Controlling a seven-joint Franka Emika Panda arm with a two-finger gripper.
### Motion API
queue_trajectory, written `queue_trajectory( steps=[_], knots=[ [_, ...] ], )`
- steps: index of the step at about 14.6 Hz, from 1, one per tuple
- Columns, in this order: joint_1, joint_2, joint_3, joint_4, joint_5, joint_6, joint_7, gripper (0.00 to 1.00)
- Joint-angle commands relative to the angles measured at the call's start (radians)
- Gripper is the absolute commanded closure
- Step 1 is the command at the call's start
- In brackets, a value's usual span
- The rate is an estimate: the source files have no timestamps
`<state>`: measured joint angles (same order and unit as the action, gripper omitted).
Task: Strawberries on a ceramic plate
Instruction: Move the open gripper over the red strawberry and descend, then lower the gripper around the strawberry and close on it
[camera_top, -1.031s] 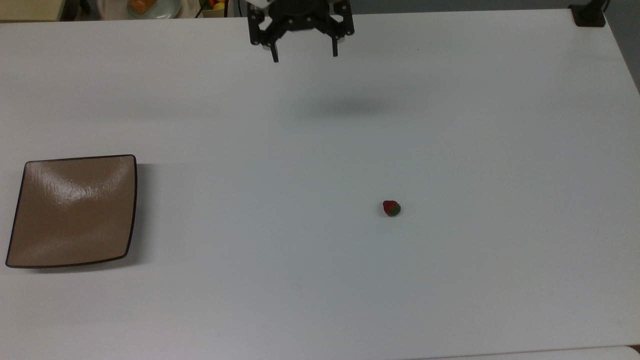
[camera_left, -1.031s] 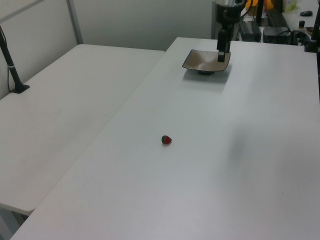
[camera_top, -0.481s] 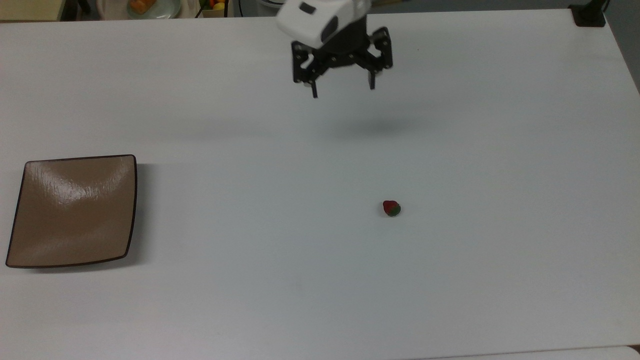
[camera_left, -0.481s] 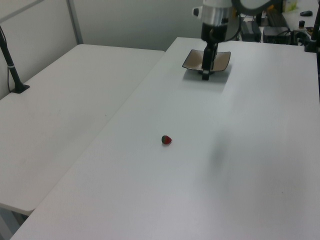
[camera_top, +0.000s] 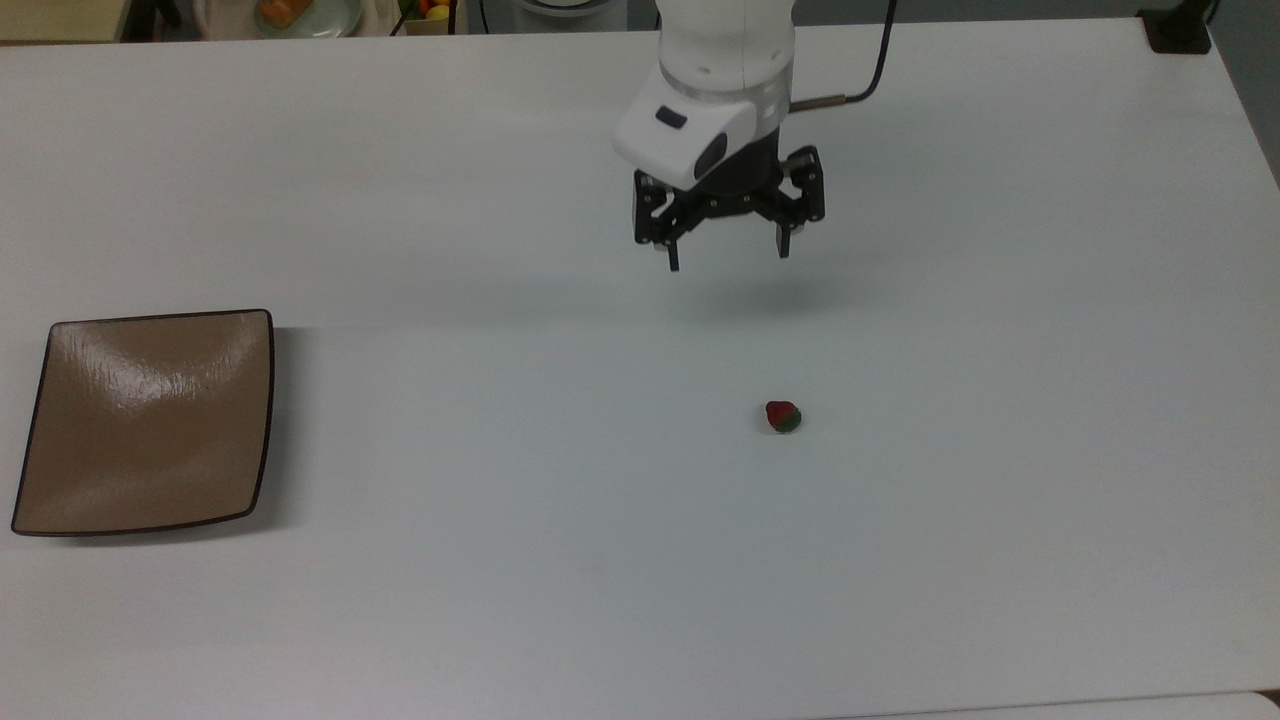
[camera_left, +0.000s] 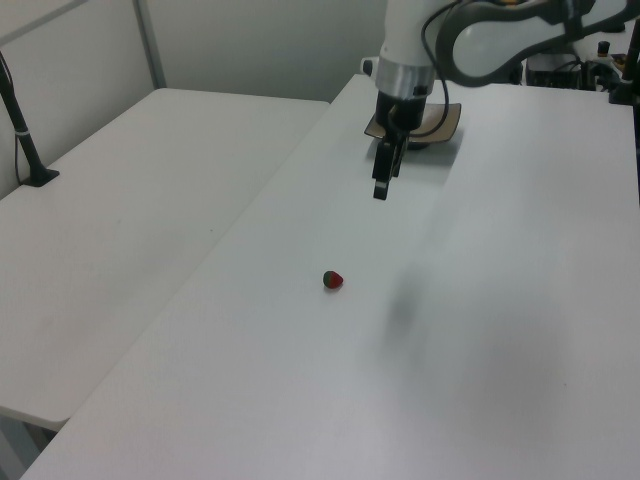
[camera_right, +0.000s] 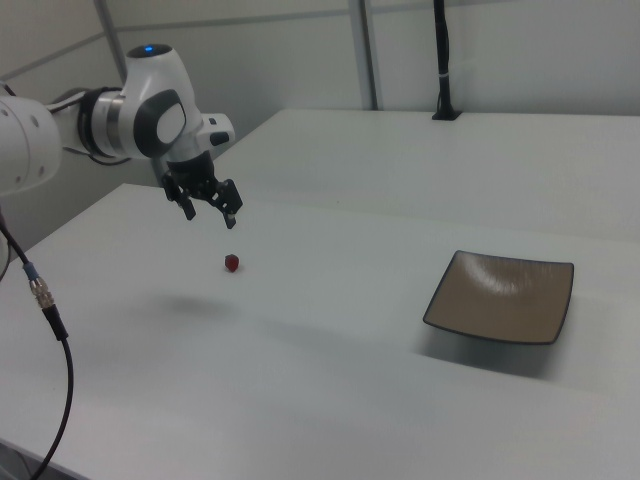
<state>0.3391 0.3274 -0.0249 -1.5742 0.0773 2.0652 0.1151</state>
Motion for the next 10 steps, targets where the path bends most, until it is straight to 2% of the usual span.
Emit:
queue_trajectory(
  steps=[1, 10],
  knots=[
    [0.043, 0.067, -0.009, 0.025, -0.002, 0.103, 0.021, 0.00],
    [0.080, 0.180, -0.010, 0.025, -0.027, 0.282, 0.020, 0.00]
  ],
)
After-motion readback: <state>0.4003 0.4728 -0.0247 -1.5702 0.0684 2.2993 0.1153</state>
